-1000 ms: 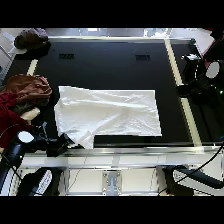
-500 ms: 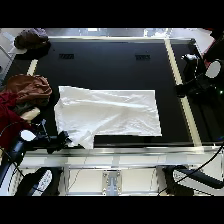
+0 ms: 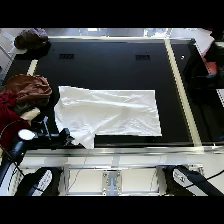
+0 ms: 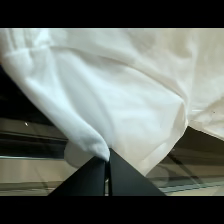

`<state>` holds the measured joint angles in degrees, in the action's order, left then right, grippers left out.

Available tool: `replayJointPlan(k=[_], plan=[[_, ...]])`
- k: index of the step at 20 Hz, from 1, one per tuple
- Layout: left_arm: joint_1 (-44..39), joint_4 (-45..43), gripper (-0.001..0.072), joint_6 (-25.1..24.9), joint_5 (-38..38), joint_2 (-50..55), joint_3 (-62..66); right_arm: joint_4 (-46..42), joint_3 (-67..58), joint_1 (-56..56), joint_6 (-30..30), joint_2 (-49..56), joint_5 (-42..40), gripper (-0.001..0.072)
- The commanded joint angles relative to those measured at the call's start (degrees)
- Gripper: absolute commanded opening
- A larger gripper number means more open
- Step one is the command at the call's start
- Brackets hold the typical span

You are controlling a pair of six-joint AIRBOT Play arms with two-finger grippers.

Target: Fold the shirts.

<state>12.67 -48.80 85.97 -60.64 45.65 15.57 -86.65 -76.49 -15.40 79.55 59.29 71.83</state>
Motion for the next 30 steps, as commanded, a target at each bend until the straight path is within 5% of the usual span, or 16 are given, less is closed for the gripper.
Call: replayJointPlan(k=[1, 5, 13, 23, 29, 30], plan=[[0.0, 0.9, 0.0014, -1.4, 0.0, -1.4, 0.0, 16.9, 11.3, -15.3, 0.9, -6.0, 0.5, 0.0361], [0.0, 0.9, 0.0014, -1.4, 0.0, -1.9, 0.0, 35.1, 28.5, -27.5, -4.2, -2.5, 9.9, 0.0361], [0.0, 0.9, 0.0014, -1.4, 0.0, -1.9, 0.0, 33.7, 44.9, -21.6, -5.8, 4.7, 4.7, 0.0361], [0.0, 0.9, 0.0015, -1.4, 0.0, -1.9, 0.0, 32.5, 47.1, -13.2, -5.6, 11.2, -1.2, 0.0352], [0.0, 0.9, 0.0015, -1.4, 0.0, -1.9, 0.0, 39.3, 47.0, -11.3, -6.2, 11.6, -8.4, 0.0310], [0.0, 0.9, 0.0015, -1.4, 0.0, -1.9, 0.0, 40.8, 47.0, -11.3, -7.1, 11.5, -9.6, 0.0216]])
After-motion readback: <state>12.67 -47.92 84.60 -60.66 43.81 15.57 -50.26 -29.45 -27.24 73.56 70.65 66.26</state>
